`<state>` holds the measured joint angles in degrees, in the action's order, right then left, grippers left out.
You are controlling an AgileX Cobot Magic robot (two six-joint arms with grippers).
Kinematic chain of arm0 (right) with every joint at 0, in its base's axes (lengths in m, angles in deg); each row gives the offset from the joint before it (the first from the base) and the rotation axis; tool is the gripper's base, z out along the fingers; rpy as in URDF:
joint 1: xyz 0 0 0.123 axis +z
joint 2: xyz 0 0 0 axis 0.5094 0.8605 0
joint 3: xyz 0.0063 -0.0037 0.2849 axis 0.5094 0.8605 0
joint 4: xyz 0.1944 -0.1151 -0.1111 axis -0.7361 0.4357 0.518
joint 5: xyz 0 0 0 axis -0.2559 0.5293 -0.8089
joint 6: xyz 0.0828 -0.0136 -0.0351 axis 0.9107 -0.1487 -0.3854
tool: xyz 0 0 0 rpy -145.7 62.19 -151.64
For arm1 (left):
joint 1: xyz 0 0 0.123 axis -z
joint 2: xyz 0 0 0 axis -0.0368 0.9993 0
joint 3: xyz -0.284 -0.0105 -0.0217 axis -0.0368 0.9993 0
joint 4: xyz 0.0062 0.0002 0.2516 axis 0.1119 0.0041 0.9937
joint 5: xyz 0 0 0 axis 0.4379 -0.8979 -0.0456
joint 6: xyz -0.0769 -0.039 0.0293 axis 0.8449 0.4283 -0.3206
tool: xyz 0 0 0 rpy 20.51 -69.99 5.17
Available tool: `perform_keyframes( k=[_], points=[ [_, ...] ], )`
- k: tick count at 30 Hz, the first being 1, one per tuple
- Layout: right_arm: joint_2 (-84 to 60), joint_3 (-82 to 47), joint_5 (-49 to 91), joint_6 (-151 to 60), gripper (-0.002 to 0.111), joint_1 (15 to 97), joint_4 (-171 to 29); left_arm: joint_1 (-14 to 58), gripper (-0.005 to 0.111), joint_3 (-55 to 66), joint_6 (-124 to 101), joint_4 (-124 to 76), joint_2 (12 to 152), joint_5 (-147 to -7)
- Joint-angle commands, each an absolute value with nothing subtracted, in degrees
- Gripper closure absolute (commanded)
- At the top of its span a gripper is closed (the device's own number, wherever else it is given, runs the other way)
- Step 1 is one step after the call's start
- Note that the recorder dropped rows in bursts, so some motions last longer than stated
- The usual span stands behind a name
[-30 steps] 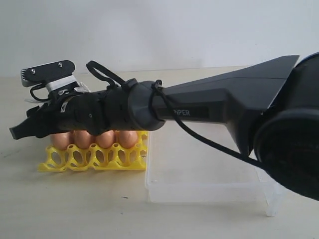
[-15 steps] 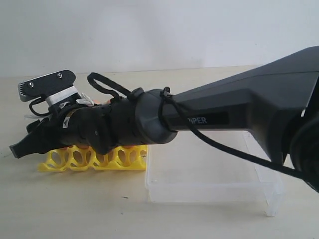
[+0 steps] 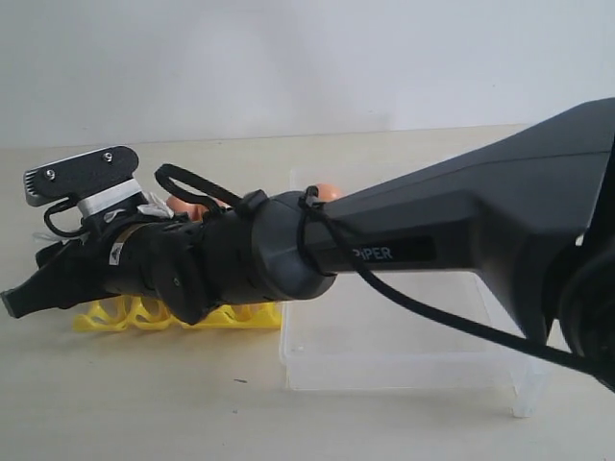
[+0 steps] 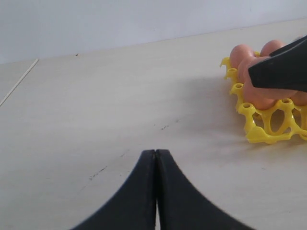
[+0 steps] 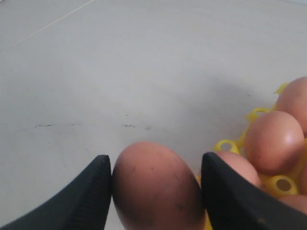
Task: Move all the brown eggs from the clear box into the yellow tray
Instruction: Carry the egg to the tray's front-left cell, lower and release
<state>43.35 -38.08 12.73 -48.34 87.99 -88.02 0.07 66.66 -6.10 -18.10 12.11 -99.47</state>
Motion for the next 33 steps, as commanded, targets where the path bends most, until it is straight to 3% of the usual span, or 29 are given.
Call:
perform_keyframes(
  k=[1, 18, 33],
  points=[
    [43.10, -37.95, 12.21, -48.08, 0.108, 88.45, -87.61, 0.42, 0.107, 66.43, -5.79, -18.24, 12.15, -98.95],
    [43.97, -37.85, 20.81, -48.16, 0.108, 87.06, -87.40, 0.42, 0.107, 66.43, -5.79, -18.24, 12.15, -98.95],
    [44.82, -38.55, 19.31, -48.08, 0.108, 86.65, -87.52, 0.42, 0.107, 66.43, -5.79, -18.24, 12.15, -98.95]
  ],
)
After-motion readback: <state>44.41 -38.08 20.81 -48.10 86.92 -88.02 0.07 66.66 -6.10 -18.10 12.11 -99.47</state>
